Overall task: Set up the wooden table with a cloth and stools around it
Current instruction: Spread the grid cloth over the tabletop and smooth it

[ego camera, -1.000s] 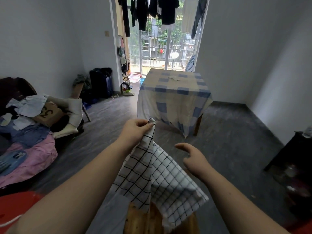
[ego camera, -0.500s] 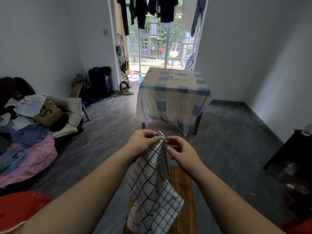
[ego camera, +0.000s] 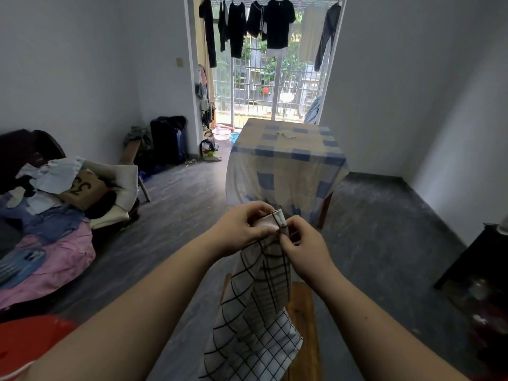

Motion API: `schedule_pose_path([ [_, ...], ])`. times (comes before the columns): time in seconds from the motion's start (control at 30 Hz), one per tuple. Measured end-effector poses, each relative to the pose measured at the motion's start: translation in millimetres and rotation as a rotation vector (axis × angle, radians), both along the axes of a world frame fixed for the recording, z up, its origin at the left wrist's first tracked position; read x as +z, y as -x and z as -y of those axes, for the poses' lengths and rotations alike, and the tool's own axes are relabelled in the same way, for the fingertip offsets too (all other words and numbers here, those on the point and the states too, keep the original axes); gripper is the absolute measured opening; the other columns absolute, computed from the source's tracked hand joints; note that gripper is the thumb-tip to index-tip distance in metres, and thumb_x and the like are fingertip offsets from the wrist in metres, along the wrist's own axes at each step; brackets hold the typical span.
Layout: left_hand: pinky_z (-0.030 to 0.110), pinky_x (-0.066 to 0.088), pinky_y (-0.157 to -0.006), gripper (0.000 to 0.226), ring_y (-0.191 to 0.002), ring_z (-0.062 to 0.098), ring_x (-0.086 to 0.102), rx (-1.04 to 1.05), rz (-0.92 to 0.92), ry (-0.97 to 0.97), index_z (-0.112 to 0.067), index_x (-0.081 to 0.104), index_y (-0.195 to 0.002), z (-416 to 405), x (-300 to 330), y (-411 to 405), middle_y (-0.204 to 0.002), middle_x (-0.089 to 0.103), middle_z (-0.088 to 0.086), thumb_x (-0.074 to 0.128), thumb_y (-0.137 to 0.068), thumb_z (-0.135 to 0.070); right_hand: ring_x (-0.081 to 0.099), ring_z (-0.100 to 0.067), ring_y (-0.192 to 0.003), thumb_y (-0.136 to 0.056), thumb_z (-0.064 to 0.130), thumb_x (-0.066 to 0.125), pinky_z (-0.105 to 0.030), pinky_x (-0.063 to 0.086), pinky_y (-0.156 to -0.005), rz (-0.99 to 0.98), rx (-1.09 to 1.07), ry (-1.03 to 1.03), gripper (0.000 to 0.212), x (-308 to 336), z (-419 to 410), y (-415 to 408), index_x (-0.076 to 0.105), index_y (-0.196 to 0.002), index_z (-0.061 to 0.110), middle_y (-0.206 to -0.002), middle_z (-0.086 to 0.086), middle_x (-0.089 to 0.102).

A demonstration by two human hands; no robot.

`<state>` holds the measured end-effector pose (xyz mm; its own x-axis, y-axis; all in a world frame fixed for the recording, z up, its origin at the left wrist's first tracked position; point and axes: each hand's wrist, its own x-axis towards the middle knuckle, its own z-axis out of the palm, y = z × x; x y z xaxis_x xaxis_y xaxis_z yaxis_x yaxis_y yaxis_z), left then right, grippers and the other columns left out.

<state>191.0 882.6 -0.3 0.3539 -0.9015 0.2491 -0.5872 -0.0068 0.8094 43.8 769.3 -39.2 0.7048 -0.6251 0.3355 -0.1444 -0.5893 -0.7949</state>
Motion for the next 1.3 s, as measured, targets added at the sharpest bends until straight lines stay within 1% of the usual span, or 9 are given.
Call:
schedule_pose_path([
  [0.1, 0.016, 0.049, -0.069, 0.032, -0.078, 0.007, 0.062, 0.101, -0.045, 0.034, -0.027, 0.057, -0.097, -2, -7, -2, -0.093, 0.068, 0.006, 0.077, -0.081, -0.007, 0.062, -0.012, -0.071, -0.089, 0.019, 0.063, -0.047, 0.054, -0.069, 0.028, -0.057, -0.004, 0.013, -2, 0, 1, 0.057, -0.080, 0.026, -0.076, 0.004, 0.064],
  [0.2, 0.012, 0.045, -0.064, 0.026, -0.067, -0.002, 0.059, 0.157, 0.032, 0.054, -0.024, 0.060, -0.080, -1, -7, -5, -0.077, 0.067, -0.003, 0.076, -0.079, -0.003, 0.060, -0.013, -0.070, -0.087, 0.016, 0.063, -0.047, 0.054, -0.069, 0.018, -0.035, 0.016, 0.012, -3, -1, 3, 0.057, -0.084, 0.026, -0.076, 0.004, 0.063],
  [0.33, 0.022, 0.048, -0.066, 0.027, -0.071, 0.008, 0.063, 0.223, 0.077, 0.079, -0.029, 0.064, -0.073, 3, -10, -16, -0.081, 0.071, -0.002, 0.075, -0.078, -0.005, 0.059, -0.009, -0.069, -0.088, 0.013, 0.065, -0.032, 0.052, -0.066, 0.048, 0.086, -0.011, 0.022, 1, -9, 4, 0.056, -0.099, 0.030, -0.081, 0.002, 0.063],
  [0.4, 0.015, 0.045, -0.066, 0.026, -0.073, 0.007, 0.063, 0.227, 0.099, 0.092, -0.028, 0.065, -0.075, 3, -11, -17, -0.079, 0.071, -0.005, 0.074, -0.079, -0.004, 0.058, -0.008, -0.069, -0.090, 0.013, 0.066, -0.025, 0.050, -0.064, 0.053, 0.153, -0.034, 0.027, 2, -11, 4, 0.055, -0.108, 0.030, -0.083, 0.003, 0.063],
  [0.63, 0.010, 0.044, -0.071, 0.020, -0.075, 0.001, 0.062, 0.179, 0.125, 0.218, -0.018, 0.065, -0.081, -4, -9, -16, -0.078, 0.067, -0.008, 0.075, -0.080, -0.001, 0.058, -0.030, -0.066, -0.100, 0.004, 0.050, -0.042, 0.056, -0.070, 0.171, 0.245, -0.180, 0.053, 7, -2, 3, 0.050, -0.140, 0.039, -0.072, -0.022, 0.057],
  [0.8, 0.013, 0.046, -0.074, 0.024, -0.082, 0.004, 0.065, 0.161, 0.154, 0.279, -0.022, 0.063, -0.083, -6, -3, -14, -0.083, 0.069, -0.005, 0.072, -0.083, 0.000, 0.060, -0.021, -0.059, -0.093, 0.001, 0.057, -0.037, 0.055, -0.062, 0.110, 0.273, 0.069, 0.059, 16, 3, -5, 0.060, -0.129, 0.048, -0.067, -0.006, 0.062],
  [0.93, 0.021, 0.052, -0.076, 0.022, -0.083, 0.008, 0.066, 0.158, 0.162, 0.287, -0.023, 0.062, -0.086, -5, -4, -14, -0.083, 0.068, -0.007, 0.073, -0.083, -0.004, 0.065, -0.020, -0.065, -0.091, 0.010, 0.066, -0.042, 0.056, -0.067, 0.124, 0.280, 0.151, 0.041, 17, 6, -9, 0.064, -0.122, 0.038, -0.080, 0.003, 0.068],
  [1.1, 0.015, 0.047, -0.076, 0.025, -0.081, -0.004, 0.063, 0.112, 0.224, 0.334, -0.029, 0.067, -0.089, -2, -10, -9, -0.086, 0.068, -0.022, 0.073, -0.082, -0.006, 0.070, -0.011, -0.073, -0.087, 0.034, 0.062, -0.044, 0.055, -0.070, 0.093, 0.241, 0.267, 0.014, 21, 12, -14, 0.061, -0.101, 0.031, -0.080, 0.011, 0.070],
  [1.3, 0.016, 0.049, -0.080, 0.015, -0.086, 0.002, 0.067, 0.135, 0.279, 0.344, -0.019, 0.077, -0.092, 0, -20, -19, -0.090, 0.072, -0.012, 0.074, -0.083, -0.008, 0.066, -0.009, -0.073, -0.085, 0.045, 0.060, -0.042, 0.054, -0.066, 0.067, 0.161, 0.403, 0.018, 23, 22, -14, 0.063, -0.089, 0.028, -0.079, 0.010, 0.069],
])
